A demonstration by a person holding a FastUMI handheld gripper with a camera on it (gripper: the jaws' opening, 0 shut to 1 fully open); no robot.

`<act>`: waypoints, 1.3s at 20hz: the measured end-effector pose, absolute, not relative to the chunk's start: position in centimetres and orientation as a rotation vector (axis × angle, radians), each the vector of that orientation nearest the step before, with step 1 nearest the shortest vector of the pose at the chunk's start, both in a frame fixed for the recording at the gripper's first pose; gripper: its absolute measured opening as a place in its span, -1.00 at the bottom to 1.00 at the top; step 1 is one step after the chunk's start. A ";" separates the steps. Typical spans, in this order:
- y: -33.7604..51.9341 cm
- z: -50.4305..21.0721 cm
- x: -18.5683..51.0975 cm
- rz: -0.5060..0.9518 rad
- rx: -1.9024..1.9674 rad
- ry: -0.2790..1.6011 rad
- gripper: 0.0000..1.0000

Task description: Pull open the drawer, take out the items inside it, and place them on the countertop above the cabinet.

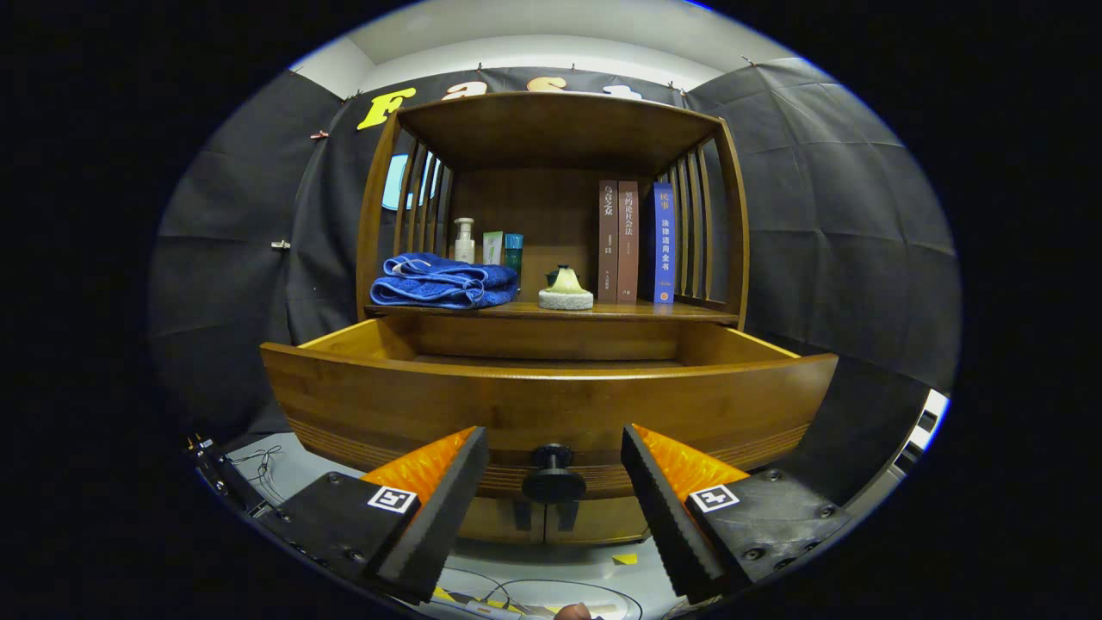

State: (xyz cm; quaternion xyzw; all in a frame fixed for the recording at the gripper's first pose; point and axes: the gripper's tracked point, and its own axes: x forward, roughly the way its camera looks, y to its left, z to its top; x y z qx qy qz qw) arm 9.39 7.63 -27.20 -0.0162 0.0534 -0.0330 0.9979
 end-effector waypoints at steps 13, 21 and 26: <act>8.0 -29.0 11.2 -0.050 -0.032 0.062 0.97; 7.6 -28.3 12.7 -0.050 -0.026 0.053 0.98; 7.4 -27.6 15.6 -0.051 -0.025 0.052 0.99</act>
